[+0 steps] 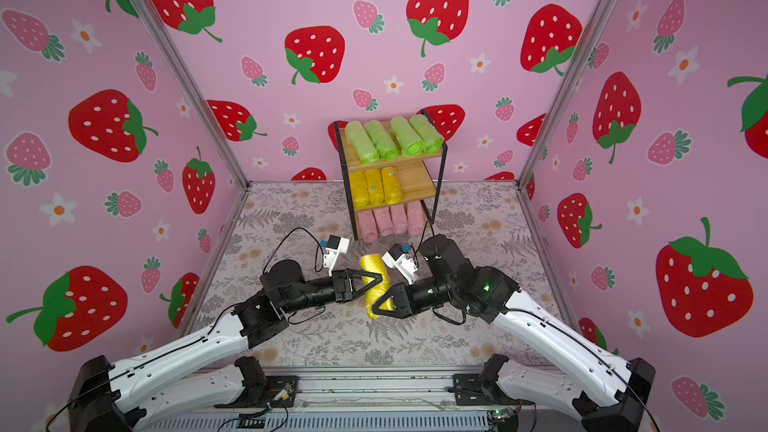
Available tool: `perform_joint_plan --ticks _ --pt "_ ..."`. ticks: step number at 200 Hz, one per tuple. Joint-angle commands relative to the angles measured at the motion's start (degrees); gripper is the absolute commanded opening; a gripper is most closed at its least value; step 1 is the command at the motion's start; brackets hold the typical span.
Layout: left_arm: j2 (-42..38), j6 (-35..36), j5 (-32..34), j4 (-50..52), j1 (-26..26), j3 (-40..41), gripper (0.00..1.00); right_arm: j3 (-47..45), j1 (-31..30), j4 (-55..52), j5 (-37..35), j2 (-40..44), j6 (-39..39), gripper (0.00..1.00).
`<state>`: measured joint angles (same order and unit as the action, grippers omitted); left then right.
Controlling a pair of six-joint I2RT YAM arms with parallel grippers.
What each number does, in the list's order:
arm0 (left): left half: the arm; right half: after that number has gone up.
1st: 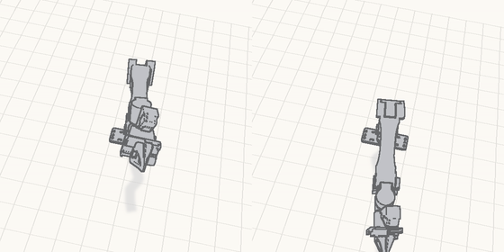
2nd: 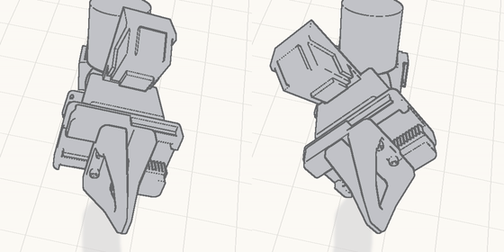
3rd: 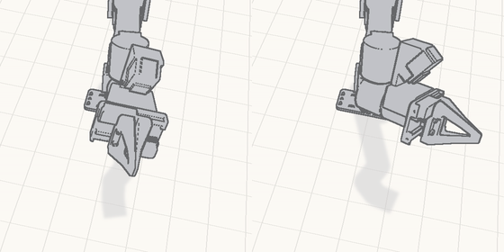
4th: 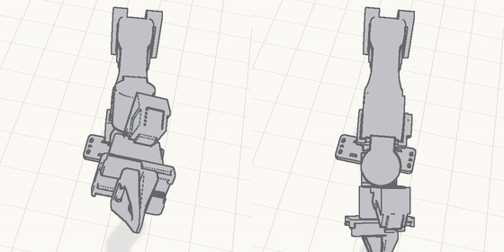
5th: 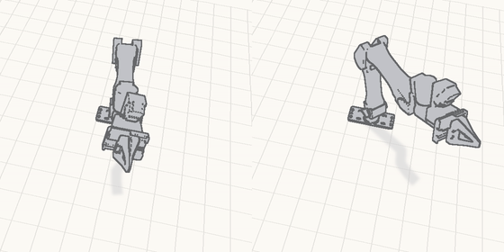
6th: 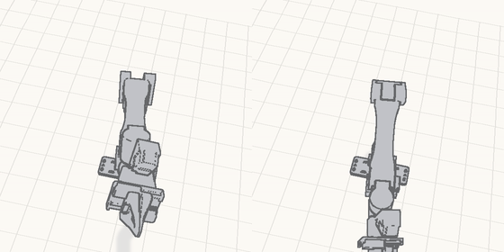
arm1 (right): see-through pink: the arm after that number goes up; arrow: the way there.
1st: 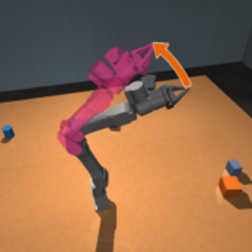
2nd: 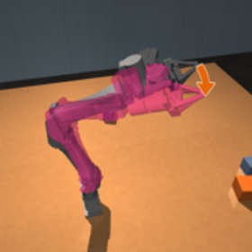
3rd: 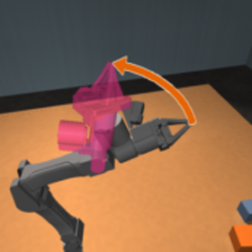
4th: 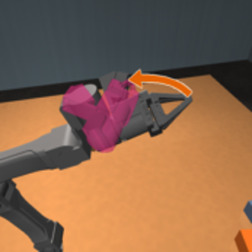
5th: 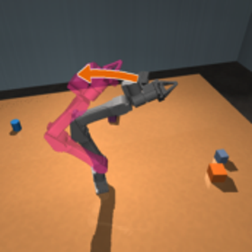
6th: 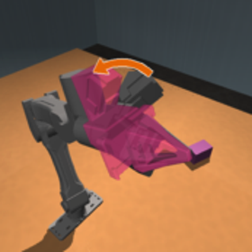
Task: Sort the rolls of trash bags by color and place them on the shelf
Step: Pick up the roll of trash bags from the center of the board.
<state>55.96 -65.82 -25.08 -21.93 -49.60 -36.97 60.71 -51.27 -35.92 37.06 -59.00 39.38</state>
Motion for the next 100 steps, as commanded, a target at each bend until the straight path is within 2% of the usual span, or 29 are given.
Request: perform_joint_plan --ticks 1,4,8,23,42,60,70,80,100 --pt "-0.6 -0.4 -0.5 -4.3 -0.3 -1.0 0.00 0.3 -1.0 -1.4 -3.6 1.2 1.0 0.50" --pt "-0.8 -0.4 -0.3 -4.1 -0.2 -1.0 0.00 0.1 -1.1 -1.2 -4.0 1.6 1.3 0.58" --pt "-1.0 -0.5 0.1 -3.9 -0.3 -0.9 0.00 -0.2 -1.1 -0.8 -4.5 2.1 1.6 0.65" --pt "-1.7 -0.9 2.0 -3.1 -0.3 -0.3 0.00 -2.1 -1.2 1.5 -6.4 5.3 3.5 0.77" --pt "-3.6 -4.0 8.6 -2.8 -0.3 1.9 0.00 -3.5 -1.2 1.7 -11.5 9.9 6.5 0.86" --pt "-6.3 -9.8 20.6 -4.4 -1.2 7.1 0.00 -4.1 -1.2 0.2 -18.6 12.4 9.7 0.91" --pt "-7.7 -12.2 26.3 -7.4 -2.5 10.7 0.00 -7.1 -1.4 4.4 -19.8 14.2 12.7 0.91" --pt "-9.2 -13.5 31.3 -9.0 -3.7 13.2 0.00 -10.8 -2.3 9.7 -21.2 16.0 16.4 0.95" --pt "-12.0 -13.9 37.2 -6.2 -5.6 14.6 0.00 -15.2 -6.8 17.0 -28.1 16.9 21.3 1.00"
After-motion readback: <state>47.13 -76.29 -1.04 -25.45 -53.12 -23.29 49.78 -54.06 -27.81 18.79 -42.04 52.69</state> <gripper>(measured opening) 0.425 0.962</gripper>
